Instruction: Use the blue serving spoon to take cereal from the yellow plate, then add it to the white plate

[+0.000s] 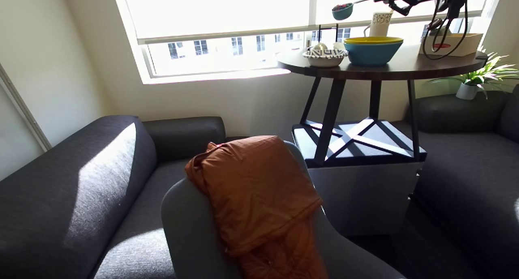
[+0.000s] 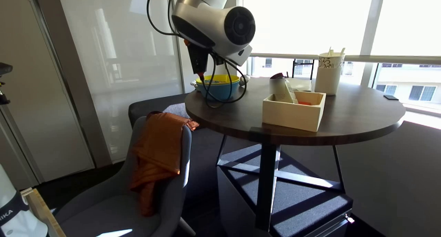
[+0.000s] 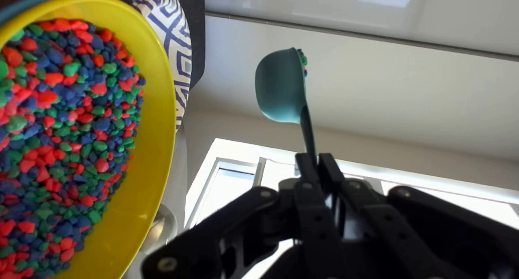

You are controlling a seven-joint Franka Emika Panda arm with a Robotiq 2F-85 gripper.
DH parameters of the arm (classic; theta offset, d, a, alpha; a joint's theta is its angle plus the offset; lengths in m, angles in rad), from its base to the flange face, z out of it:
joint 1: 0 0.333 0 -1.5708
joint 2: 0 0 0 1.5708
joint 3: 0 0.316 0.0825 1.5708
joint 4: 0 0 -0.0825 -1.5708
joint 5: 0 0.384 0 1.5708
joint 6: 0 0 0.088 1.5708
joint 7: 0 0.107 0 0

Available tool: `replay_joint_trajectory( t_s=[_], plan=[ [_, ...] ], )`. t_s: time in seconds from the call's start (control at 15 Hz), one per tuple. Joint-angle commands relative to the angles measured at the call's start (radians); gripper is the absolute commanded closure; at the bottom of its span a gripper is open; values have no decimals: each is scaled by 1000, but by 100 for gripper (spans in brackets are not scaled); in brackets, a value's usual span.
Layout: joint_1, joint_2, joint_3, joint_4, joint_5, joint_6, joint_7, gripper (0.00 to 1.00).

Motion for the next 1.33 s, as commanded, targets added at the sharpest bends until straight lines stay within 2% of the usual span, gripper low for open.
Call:
replay_joint_trajectory(
  t_s=[0.0,0.2,0.27,0.33,0.4,0.87,1.27],
  plan=[
    [20,-28,9,-8,3,77,-3,98],
    [32,-37,15,-11,-17,130,-14,98],
    [17,-9,12,3,-8,91,-5,92],
    [19,-11,13,3,-9,101,-6,92],
    [21,-12,14,3,-9,104,-7,98],
    [32,-22,18,-6,-31,135,-49,98],
    [51,-43,30,-16,-68,229,-140,98]
  ],
)
